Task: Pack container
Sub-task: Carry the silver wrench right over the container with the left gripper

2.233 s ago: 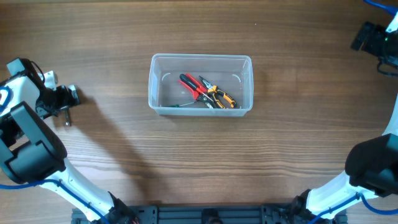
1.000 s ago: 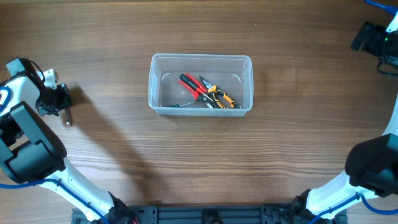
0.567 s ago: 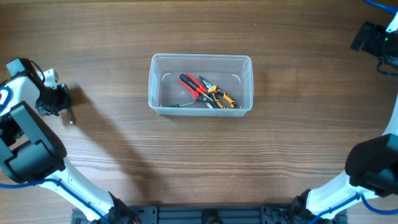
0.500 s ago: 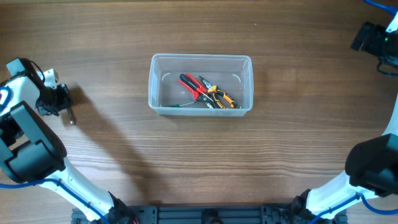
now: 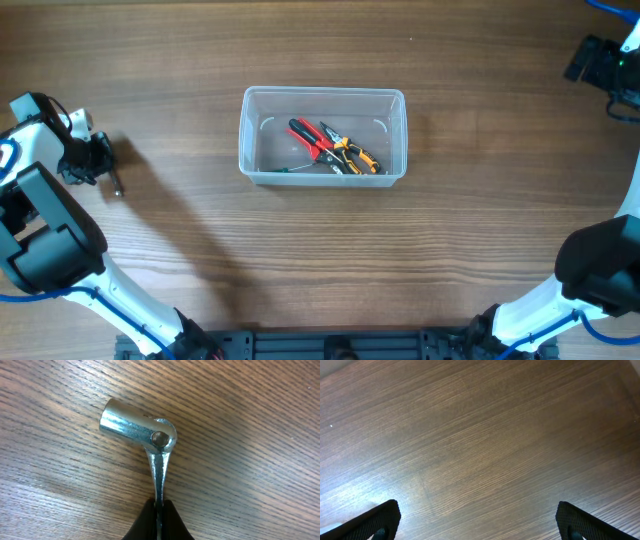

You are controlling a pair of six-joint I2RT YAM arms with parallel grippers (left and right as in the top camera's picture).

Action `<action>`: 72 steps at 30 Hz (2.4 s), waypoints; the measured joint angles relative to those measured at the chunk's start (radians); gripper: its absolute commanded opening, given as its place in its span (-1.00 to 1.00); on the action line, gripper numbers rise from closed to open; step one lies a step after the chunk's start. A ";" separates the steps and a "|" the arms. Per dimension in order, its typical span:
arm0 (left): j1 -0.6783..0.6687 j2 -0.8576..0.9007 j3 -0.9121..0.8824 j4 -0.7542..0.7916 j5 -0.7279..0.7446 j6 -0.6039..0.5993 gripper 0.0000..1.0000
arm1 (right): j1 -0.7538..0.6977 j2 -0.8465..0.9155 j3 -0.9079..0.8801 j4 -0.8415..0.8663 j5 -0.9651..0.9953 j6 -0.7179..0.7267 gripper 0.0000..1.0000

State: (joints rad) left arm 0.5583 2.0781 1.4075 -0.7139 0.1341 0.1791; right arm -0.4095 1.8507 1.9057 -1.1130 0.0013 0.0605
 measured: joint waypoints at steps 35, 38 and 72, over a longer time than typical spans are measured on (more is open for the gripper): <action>-1.001 -0.499 0.070 -0.051 0.241 -0.005 -0.92 | 0.000 0.000 0.000 0.000 0.000 0.000 0.99; -1.016 -0.447 0.070 -0.052 0.241 -0.005 -0.92 | 0.000 0.000 0.000 0.000 0.000 0.000 1.00; -1.022 -0.112 0.070 0.000 0.121 -0.005 -0.90 | 0.000 0.000 0.000 0.000 0.000 0.000 0.99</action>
State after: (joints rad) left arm -0.4641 1.9659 1.4773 -0.7139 0.2550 0.1738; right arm -0.4095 1.8507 1.9057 -1.1130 0.0013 0.0605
